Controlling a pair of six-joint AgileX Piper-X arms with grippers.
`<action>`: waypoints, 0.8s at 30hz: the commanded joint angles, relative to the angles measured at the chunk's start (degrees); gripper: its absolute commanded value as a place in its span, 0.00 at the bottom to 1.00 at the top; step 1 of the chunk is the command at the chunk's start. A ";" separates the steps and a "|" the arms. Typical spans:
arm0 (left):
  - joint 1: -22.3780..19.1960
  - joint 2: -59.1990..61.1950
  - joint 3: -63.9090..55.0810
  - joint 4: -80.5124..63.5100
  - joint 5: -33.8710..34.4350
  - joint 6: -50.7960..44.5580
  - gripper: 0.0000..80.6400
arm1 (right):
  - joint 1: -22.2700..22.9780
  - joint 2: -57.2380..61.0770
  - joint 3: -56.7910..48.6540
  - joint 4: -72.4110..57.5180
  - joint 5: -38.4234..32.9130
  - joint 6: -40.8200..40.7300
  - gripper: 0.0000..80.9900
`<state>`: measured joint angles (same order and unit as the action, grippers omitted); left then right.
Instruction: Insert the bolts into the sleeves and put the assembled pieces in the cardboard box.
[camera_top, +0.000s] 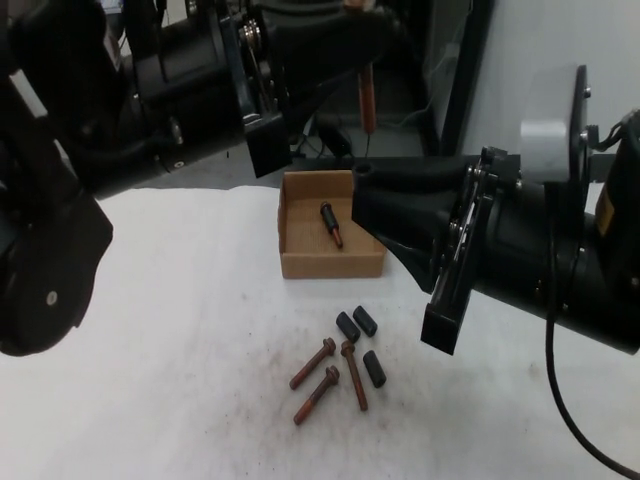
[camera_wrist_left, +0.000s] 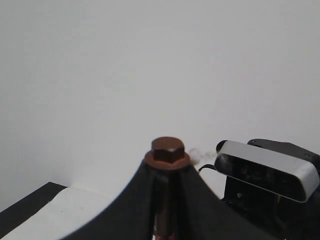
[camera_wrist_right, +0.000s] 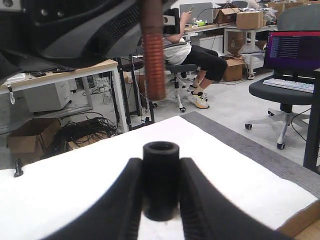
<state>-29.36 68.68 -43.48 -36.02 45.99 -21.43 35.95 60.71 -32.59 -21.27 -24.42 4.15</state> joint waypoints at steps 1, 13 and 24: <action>-0.28 -0.02 -0.67 -0.62 -0.49 0.43 0.00 | 0.08 -0.17 -0.36 -0.62 0.06 -0.43 0.01; -0.28 -0.02 -0.67 1.75 -0.49 0.88 0.00 | 0.08 -0.17 -0.48 -3.01 0.06 -0.43 0.01; -0.28 -0.02 -0.67 2.81 0.09 0.88 0.00 | 0.08 -0.17 -0.48 -3.01 0.06 -0.43 0.01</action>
<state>-29.36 68.68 -43.48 -32.80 45.99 -20.59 35.95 60.71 -32.59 -23.10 -24.42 3.92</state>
